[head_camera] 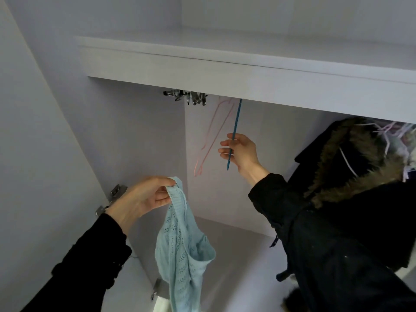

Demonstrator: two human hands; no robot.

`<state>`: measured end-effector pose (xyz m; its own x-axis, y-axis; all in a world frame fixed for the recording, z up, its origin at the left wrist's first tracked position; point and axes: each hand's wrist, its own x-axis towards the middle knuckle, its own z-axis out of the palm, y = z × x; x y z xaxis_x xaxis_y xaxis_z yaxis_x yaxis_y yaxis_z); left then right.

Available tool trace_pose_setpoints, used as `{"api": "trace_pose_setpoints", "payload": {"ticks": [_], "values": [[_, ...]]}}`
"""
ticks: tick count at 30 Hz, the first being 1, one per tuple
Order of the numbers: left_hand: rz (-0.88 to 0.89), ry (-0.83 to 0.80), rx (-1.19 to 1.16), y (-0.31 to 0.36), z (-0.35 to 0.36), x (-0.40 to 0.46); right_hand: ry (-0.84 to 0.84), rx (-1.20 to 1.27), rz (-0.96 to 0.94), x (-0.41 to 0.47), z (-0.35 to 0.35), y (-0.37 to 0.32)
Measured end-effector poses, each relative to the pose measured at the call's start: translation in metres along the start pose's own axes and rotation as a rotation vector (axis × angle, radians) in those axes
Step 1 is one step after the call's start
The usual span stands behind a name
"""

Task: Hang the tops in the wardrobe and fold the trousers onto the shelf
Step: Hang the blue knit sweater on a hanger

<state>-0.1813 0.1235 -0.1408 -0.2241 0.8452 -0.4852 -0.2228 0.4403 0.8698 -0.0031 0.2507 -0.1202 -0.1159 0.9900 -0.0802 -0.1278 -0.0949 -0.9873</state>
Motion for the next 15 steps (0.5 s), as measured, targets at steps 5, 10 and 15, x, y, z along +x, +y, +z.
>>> {"api": "trace_pose_setpoints", "payload": {"ticks": [5, 10, 15], "values": [[0.01, 0.054, 0.067, -0.012, 0.011, 0.007, 0.099, -0.041, -0.002, -0.002, -0.029, 0.01], [-0.012, 0.085, 0.169, -0.036, 0.025, 0.012, 0.191, -0.163, -0.004, -0.015, -0.061, 0.02], [-0.001, 0.042, 0.14, -0.033, 0.037, 0.013, 0.252, -0.062, 0.081, -0.02, -0.085, 0.026]]}}
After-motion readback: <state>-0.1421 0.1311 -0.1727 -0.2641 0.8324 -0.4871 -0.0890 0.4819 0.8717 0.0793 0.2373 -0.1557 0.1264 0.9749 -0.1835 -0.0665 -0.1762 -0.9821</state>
